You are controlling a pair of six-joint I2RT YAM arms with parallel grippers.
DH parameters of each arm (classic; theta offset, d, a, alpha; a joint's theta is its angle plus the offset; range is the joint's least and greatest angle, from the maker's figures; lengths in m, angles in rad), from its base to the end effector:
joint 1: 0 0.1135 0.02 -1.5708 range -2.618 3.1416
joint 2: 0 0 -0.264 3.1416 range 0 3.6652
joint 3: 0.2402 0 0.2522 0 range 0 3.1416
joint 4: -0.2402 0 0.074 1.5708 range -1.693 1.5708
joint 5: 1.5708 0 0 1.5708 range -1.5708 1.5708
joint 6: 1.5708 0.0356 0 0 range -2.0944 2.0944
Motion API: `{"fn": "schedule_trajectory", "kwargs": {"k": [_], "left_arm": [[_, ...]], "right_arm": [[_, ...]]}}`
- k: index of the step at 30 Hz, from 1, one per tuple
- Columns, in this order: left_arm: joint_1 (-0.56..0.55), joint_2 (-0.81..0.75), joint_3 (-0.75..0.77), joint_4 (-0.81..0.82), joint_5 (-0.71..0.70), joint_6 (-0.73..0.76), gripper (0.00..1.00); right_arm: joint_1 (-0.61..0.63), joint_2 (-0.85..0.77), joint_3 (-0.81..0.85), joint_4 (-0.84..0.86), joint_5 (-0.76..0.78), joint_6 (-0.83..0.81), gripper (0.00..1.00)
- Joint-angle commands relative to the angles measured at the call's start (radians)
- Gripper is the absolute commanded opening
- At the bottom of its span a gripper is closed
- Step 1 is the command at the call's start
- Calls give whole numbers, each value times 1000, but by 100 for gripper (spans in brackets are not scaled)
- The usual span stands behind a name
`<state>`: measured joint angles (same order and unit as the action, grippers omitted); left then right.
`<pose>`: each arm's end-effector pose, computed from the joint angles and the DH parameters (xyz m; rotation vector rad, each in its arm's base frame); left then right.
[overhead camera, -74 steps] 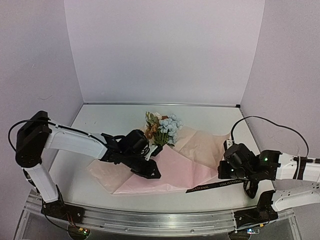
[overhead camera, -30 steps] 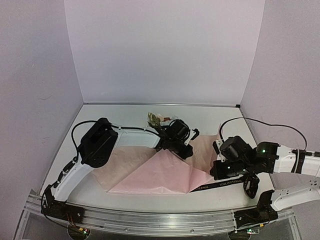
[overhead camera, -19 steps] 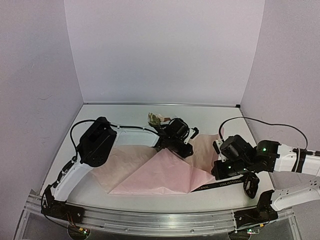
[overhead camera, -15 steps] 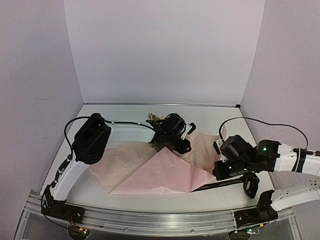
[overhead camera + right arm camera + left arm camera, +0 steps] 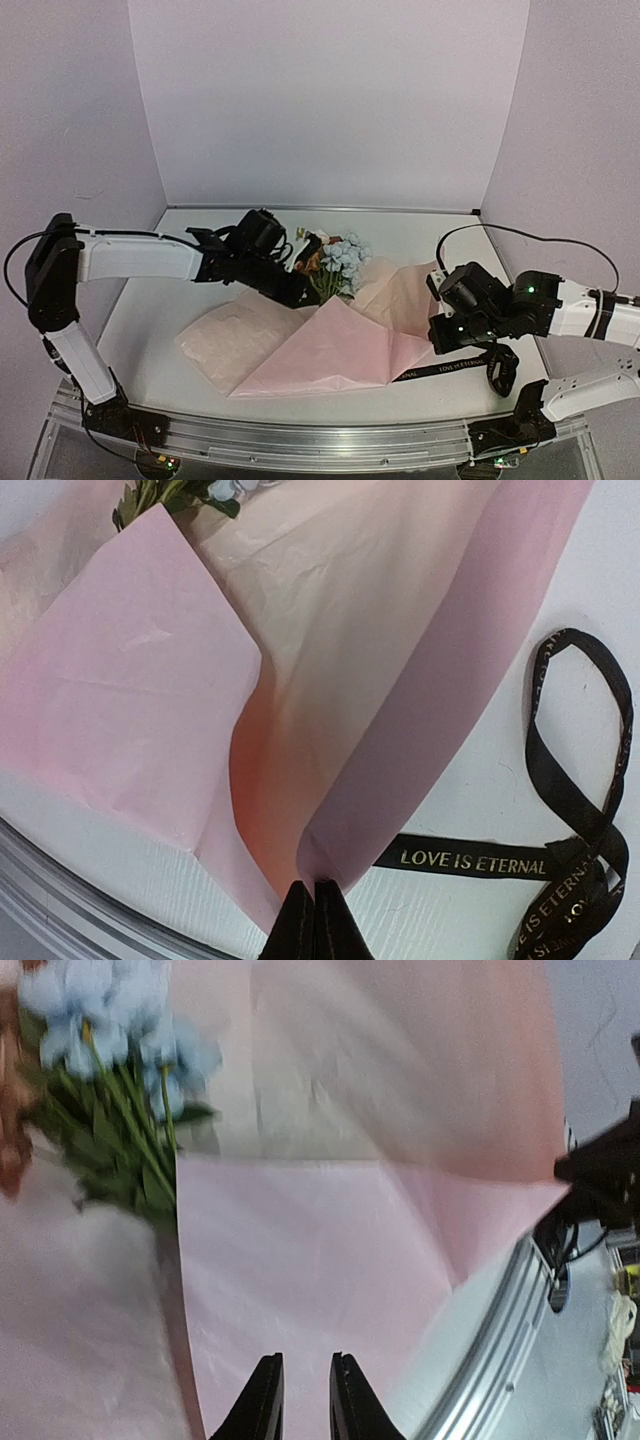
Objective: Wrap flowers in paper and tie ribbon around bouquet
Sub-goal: Pick up the one-fourth-folded wrapping paper from the center of the board, then fold the one-fourth-folded wrapping paper at the center of the board.
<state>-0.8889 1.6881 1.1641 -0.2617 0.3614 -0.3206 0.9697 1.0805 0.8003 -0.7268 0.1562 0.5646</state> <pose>0.2227 -0.2943 0.2292 0.8895 2.3657 -0.9720 0.1211 0.1668 0.2440 -0.4662 2.5636 0.3769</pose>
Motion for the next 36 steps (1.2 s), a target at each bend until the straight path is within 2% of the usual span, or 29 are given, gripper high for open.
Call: {"fn": "schedule_trajectory", "kwargs": {"k": [1, 5, 11, 21, 36], "left_arm": [[-10, -217, -247, -51, 142, -71, 17], [-66, -303, -366, -23, 171, -136, 15], [-108, -232, -430, 63, 145, -178, 12], [-108, -67, -418, 133, 76, -183, 8], [-108, -51, -431, 156, 4, -206, 7]], "right_arm": [[9, 36, 68, -14, 40, -33, 0], [15, 58, 77, -14, 49, -42, 0], [22, 88, 97, -11, 52, -51, 0], [77, 160, 188, -4, 15, -72, 0], [89, 483, 365, 206, -225, 46, 0]]}}
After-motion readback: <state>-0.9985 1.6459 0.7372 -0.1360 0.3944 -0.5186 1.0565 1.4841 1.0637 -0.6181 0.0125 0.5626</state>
